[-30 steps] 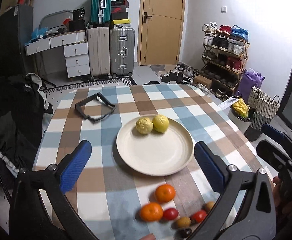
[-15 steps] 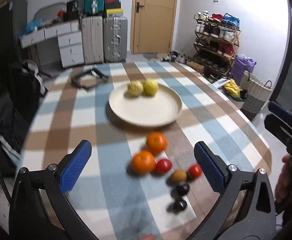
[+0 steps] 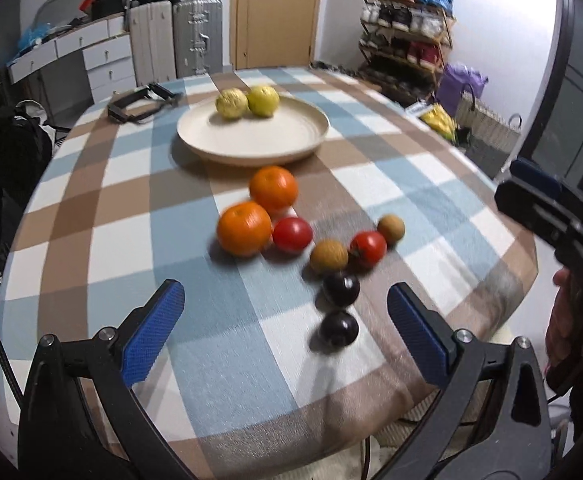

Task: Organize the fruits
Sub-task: 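Grasp a dark plum with the left tool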

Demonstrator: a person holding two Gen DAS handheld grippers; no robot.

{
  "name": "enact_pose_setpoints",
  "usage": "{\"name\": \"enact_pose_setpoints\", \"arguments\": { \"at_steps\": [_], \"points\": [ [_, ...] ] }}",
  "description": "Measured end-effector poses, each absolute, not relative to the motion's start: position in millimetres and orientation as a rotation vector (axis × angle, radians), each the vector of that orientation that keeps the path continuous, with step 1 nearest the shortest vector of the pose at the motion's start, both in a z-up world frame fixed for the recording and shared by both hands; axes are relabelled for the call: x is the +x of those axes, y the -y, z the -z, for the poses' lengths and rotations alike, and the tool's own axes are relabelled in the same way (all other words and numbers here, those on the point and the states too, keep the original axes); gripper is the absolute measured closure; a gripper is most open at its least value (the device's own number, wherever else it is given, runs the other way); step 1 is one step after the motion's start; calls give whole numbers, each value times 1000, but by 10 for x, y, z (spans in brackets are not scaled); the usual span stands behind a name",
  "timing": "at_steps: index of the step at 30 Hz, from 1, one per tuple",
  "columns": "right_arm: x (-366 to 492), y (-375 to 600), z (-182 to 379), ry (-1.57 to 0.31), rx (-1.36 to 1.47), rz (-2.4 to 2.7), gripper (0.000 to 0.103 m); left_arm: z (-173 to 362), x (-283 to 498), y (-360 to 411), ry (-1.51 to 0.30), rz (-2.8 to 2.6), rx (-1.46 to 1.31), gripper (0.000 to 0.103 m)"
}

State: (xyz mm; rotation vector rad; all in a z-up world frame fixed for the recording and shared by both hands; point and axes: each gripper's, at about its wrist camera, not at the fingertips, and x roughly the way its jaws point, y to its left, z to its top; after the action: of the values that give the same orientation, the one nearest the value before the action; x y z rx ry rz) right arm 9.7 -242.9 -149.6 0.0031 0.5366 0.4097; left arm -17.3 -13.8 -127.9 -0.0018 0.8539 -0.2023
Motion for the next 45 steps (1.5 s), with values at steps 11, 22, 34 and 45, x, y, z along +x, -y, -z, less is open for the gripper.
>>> {"name": "enact_pose_setpoints", "arguments": {
  "at_steps": [11, 22, 34, 45],
  "points": [
    [59, 2419, 1617, -560, 13, -377, 0, 1461, -165, 268, -889, 238, 80, 26],
    [64, 2391, 1646, -577, 6, -389, 0, 1506, -141, 243, -928, 361, -2, 79],
    [73, 2336, 1671, -593, -1, -401, 0, 1505, -203, 248, -921, 399, -9, 86],
    [99, 2270, 1714, -671, 41, -485, 0, 1534, -166, -5, -904, 410, -127, 86]
  ]
}}
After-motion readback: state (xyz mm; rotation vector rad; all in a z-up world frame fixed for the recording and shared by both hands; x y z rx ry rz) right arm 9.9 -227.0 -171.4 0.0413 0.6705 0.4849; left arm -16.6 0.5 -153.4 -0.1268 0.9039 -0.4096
